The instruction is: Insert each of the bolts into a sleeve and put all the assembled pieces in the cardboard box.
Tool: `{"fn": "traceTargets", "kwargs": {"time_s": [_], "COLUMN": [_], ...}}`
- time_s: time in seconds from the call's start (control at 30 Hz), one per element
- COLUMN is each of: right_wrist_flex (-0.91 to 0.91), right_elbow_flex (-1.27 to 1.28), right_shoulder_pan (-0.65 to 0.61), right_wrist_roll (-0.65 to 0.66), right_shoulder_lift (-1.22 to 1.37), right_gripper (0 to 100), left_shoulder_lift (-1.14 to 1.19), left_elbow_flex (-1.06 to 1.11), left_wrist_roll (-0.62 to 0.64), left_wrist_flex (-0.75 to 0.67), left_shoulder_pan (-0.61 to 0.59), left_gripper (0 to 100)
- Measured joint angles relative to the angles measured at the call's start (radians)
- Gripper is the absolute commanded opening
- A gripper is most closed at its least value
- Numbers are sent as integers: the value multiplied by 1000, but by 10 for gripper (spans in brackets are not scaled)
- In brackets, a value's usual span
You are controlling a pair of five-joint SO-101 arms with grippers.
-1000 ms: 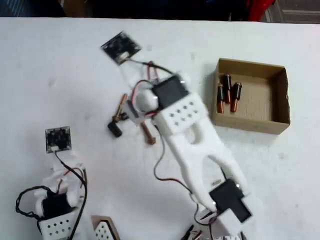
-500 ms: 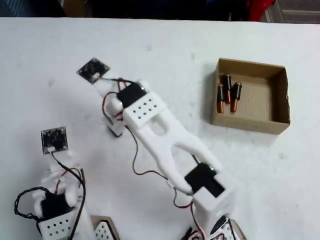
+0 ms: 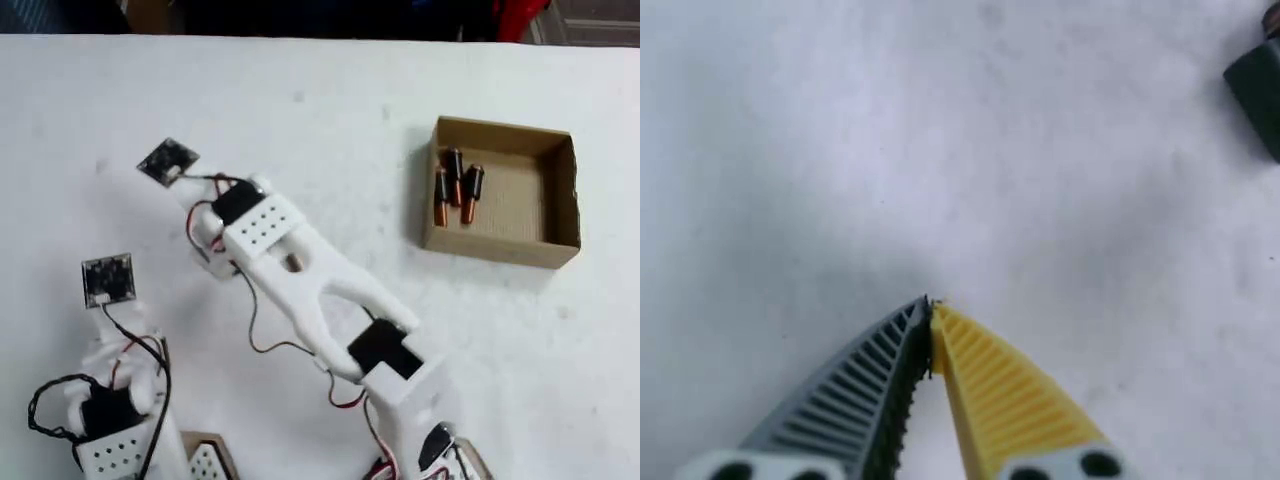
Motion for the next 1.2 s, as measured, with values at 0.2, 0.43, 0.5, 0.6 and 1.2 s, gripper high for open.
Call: {"fn": "traceTargets", "kwargs": {"time_s": [0.2, 0.43, 0.5, 0.6, 1.2], "right_wrist_flex": [0, -61, -63, -63, -68], "right_elbow_flex": [3, 3, 2, -11, -92], "right_shoulder_pan": [3, 3, 3, 2, 9], "right_wrist_roll": [0, 0, 0, 0, 0], "right_shoulder_lift": [25, 123, 133, 155, 279], "right_gripper": [106, 106, 106, 106, 15], "left_shoulder_lift": [0, 0, 0, 0, 0], "left_elbow_flex": [0, 0, 0, 0, 0], "left_wrist_roll": [0, 0, 0, 0, 0], "left_wrist_flex": [0, 0, 0, 0, 0], "left_shoulder_pan": [0, 0, 0, 0, 0], "left_gripper": [22, 22, 22, 22, 22]}}
